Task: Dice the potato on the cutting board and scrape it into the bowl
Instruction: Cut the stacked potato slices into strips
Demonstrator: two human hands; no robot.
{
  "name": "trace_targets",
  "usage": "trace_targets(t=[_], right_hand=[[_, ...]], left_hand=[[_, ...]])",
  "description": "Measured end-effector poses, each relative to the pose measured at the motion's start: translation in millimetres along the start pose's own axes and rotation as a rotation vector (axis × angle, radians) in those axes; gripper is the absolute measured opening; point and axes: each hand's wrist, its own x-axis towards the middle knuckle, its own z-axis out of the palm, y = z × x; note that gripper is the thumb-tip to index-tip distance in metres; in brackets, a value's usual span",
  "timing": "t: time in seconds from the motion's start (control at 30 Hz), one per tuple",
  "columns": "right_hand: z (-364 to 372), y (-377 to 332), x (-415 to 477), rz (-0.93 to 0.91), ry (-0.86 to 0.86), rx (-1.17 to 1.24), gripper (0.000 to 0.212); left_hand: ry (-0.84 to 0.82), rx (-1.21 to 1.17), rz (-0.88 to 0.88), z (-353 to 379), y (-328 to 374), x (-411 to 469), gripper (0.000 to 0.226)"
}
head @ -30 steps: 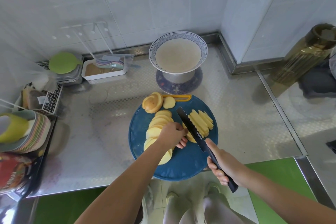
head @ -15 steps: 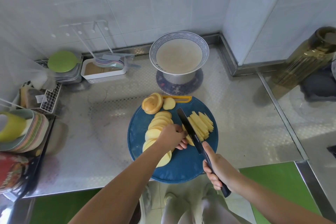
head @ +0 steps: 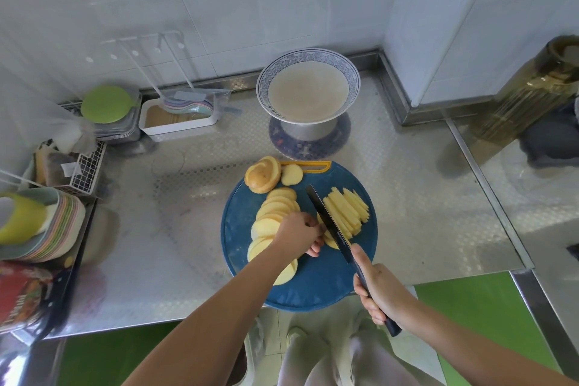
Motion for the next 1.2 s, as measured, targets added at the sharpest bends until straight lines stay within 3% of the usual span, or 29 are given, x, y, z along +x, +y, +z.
trace_targets(t=[0.17,0.57,1.2], right_hand=[[3.1,-0.6,-0.5,0.008,0.001,-0.007,0.073],[6.8,3.3,11.9,0.045,0.006,0.015,0.083],[12.1,-3.1,13.6,0.093,0.041,-0.031,0.075]], left_hand=[[-0.061,-0.059,-0.051,0.2,-2.2,5.0,0.029],[-0.026,0.025,-0.007,0.1,-1.4,2.0,0.026],[-0.026,-0.007,-0.035,1.5,2.5,-1.5,0.03]])
